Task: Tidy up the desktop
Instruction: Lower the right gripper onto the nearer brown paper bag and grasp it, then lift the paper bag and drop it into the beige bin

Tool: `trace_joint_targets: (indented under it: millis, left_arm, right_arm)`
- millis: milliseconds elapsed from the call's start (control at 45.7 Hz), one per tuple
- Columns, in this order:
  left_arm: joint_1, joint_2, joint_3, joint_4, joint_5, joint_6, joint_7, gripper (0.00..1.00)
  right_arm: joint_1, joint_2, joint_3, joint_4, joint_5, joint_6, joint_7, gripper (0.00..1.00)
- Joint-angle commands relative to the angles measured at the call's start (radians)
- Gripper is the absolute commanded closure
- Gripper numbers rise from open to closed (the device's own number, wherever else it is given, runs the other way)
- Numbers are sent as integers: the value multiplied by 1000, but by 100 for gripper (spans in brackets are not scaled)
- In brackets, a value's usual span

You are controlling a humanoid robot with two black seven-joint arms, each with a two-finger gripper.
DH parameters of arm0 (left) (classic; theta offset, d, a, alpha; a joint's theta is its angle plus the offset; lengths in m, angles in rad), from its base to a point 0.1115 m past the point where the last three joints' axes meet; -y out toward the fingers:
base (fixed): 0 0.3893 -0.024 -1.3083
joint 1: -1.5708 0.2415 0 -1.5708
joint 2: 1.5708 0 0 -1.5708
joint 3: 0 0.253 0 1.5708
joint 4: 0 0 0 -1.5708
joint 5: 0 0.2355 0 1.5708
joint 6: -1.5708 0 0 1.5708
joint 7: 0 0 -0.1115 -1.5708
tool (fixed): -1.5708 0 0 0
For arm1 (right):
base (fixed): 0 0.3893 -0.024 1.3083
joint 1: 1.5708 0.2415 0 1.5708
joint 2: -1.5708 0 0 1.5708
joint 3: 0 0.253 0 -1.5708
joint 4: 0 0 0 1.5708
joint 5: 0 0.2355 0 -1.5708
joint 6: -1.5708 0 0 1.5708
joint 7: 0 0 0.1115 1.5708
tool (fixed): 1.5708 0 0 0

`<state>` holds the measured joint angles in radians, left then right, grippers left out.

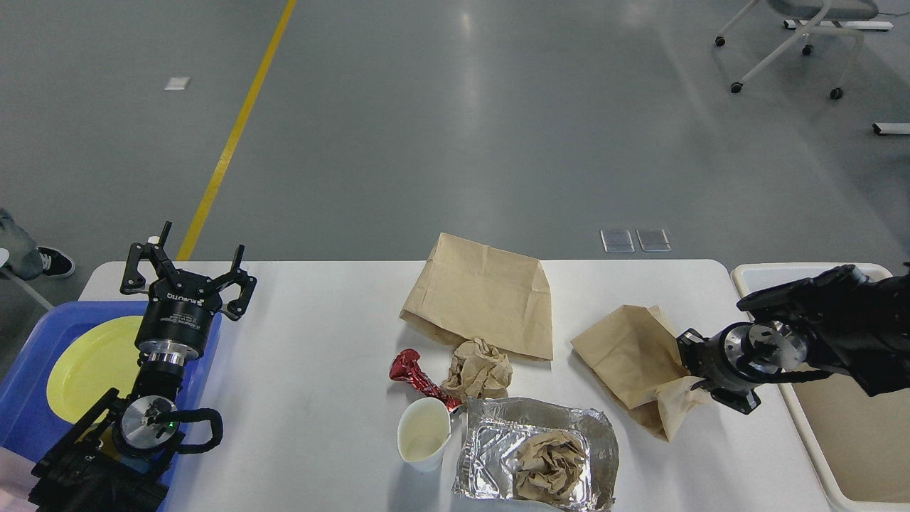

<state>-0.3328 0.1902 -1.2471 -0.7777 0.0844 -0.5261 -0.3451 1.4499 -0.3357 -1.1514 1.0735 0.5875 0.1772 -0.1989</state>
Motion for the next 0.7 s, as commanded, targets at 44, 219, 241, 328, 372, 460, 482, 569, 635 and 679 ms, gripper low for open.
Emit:
trace_joint_targets:
  millis: [44,219,241,328,372,460,482,569,635,679]
  left_arm:
    - [0,0,0,0,0,-2,2,1]
    - [0,0,0,0,0,-2,2,1]
    - [0,0,0,0,0,-2,2,1]
    - [0,0,0,0,0,-2,2,1]
    - [0,0,0,0,0,-2,2,1]
    - [0,0,0,0,0,-2,2,1]
    - [0,0,0,0,0,-2,2,1]
    - [0,0,0,0,0,-2,2,1]
    - [0,0,0,0,0,-2,2,1]
    - [0,0,0,0,0,-2,2,1]
  right_arm:
    - [230,-66,-83,111,-201,204,7,100]
    - [408,-109,-99,120,-316,441,9,100]
    - [428,-111,-100,120,-327,470,9,100]
    - [513,-112,-110,121,-374,585,10,100]
    - [556,-114,-113,124,-396,631,10,100]
    - [651,-115,-123,172,-443,694,9,100]
    - [676,-114,-131,190,-458,703,9,100]
    - [785,-114,-148,270,-495,717,9,100]
    - [854,-112,-151,315,-506,723,9,100]
    - [883,-114,-151,322,-506,732,9,100]
